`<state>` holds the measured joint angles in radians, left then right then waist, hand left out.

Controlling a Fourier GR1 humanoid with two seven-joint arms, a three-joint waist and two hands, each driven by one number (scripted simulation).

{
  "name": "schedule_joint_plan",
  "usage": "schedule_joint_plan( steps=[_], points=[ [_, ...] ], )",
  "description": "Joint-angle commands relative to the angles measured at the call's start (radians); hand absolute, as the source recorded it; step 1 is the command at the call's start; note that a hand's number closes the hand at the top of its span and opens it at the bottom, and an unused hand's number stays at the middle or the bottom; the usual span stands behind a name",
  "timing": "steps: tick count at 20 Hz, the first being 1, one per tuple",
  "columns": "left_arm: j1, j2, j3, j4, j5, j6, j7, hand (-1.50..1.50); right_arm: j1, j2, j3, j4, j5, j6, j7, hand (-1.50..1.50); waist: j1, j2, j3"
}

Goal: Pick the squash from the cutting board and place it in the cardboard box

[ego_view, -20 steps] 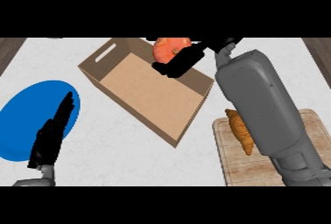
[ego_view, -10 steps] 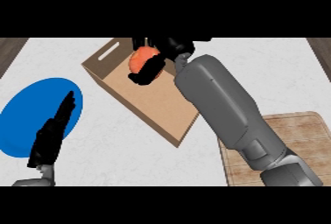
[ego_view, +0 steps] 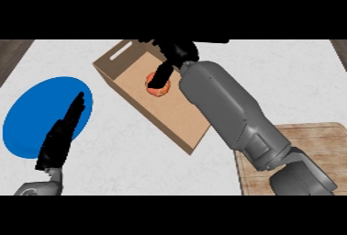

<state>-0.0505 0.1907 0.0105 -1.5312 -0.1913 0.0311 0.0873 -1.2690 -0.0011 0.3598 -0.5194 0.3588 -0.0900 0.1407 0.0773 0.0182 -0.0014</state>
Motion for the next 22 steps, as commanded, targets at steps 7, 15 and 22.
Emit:
schedule_joint_plan(
  steps=[7,15,22],
  points=[
    [-0.011,-0.016,-0.018,0.005,-0.016,0.003,0.002,0.00,0.011,0.001,-0.122,0.016,-0.252,-0.259,-0.114,-1.50,0.015,0.003,0.001],
    [0.005,-0.018,-0.007,-0.039,-0.013,0.012,0.036,0.00,0.000,-0.054,-0.383,0.082,-0.415,-0.219,-0.309,-1.50,-0.023,0.001,0.002],
    [0.022,-0.012,0.009,-0.020,-0.009,0.008,0.008,0.00,0.025,-0.247,-0.487,0.165,-0.453,-0.182,-0.369,-1.50,-0.035,0.000,0.002]
  ],
)
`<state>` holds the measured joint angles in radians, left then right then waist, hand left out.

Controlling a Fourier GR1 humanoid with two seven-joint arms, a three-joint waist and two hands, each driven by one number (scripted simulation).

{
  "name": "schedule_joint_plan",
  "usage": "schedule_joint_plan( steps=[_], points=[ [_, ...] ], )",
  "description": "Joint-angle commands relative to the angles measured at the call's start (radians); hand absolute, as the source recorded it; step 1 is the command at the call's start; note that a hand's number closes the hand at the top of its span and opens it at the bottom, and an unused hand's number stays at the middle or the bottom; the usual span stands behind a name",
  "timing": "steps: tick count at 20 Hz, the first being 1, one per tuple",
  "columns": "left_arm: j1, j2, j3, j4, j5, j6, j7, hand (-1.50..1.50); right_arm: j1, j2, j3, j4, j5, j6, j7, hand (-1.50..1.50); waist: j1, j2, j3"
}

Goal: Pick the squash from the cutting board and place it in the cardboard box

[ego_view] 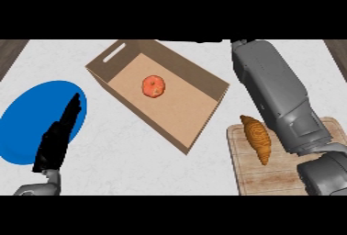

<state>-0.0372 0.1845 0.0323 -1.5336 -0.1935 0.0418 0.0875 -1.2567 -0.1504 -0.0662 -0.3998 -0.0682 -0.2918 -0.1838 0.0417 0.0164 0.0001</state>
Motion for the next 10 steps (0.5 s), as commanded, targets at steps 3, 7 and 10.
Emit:
schedule_joint_plan(
  steps=[3,7,10],
  points=[
    [0.005,0.020,0.025,0.001,0.026,-0.028,-0.007,0.00,-0.003,-0.191,-0.106,0.075,-0.066,0.139,-0.021,-1.50,-0.002,0.000,0.000],
    [-0.036,0.016,0.022,0.019,0.010,-0.018,0.025,0.00,0.095,-0.295,-0.126,0.097,-0.075,0.287,-0.139,-1.50,-0.013,0.000,0.001],
    [-0.021,0.002,0.016,-0.002,0.009,-0.011,0.022,0.00,0.101,-0.372,-0.129,0.128,-0.066,0.395,-0.168,-1.50,-0.005,0.001,0.001]
  ],
)
